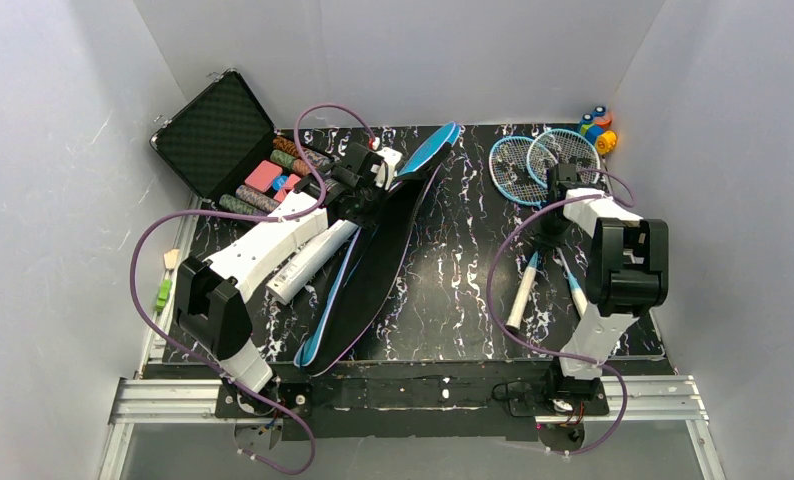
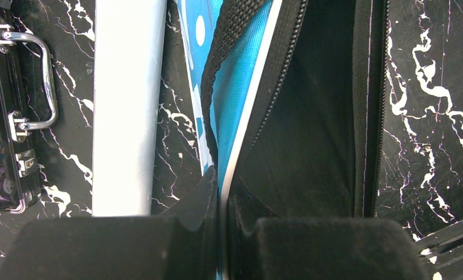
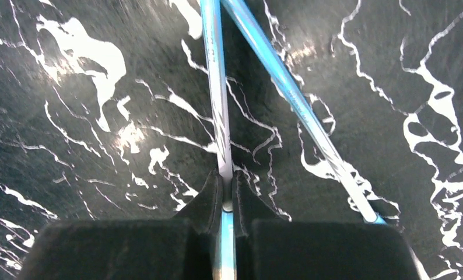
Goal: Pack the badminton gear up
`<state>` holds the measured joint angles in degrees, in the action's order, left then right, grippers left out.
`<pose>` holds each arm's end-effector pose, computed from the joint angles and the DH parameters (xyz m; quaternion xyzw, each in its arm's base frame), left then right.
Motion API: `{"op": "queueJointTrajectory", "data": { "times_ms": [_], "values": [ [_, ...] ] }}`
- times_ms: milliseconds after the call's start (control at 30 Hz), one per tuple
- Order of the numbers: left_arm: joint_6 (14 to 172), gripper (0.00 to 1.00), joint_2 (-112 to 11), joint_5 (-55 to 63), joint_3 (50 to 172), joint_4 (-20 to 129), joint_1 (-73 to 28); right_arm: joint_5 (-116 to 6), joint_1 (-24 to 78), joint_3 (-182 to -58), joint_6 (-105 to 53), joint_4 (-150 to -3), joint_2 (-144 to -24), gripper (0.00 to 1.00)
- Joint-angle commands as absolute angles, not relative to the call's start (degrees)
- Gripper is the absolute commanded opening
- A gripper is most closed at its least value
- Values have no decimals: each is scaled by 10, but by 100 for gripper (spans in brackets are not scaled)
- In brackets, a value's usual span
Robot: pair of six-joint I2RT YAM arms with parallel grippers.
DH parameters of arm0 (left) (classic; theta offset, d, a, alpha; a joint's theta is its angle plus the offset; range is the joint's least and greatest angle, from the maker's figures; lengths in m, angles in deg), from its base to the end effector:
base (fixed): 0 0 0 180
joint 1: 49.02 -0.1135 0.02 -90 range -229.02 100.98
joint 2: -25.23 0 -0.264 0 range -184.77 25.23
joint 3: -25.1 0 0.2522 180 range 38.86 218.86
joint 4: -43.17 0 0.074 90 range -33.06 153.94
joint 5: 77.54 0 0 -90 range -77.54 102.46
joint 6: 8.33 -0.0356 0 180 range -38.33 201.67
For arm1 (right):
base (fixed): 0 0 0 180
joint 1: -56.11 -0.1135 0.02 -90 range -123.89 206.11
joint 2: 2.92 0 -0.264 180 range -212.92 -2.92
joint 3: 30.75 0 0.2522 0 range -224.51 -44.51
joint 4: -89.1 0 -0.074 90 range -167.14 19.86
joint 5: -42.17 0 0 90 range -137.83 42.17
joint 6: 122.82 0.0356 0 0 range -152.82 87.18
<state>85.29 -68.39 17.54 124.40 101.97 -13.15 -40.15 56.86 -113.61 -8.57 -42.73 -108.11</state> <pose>0.2882 -0.2045 0.3144 0.2497 0.9143 -0.0672 0.3116 0.3588 -0.0095 0.1694 0.2239 0.9576 -0.0302 0.1789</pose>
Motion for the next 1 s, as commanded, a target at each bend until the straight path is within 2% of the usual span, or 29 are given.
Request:
{"op": "queueJointTrajectory", "data": {
  "times_ms": [0,133,433,733,967],
  "values": [
    [854,0,-642,170,1270,1010,-135,-369,577,-1113,-64,-466,-1018,1],
    [854,0,-640,170,1266,1011,-134,-370,562,-1105,-74,-470,-988,1],
    [853,0,-632,176,1263,1012,-134,-363,462,-1090,-68,-431,-909,1],
    [851,0,-626,183,1260,1016,-134,-437,382,-998,-20,-422,-856,1],
    [850,0,-632,186,1260,1016,-135,-439,295,-929,29,-439,-863,1]
  ]
}}
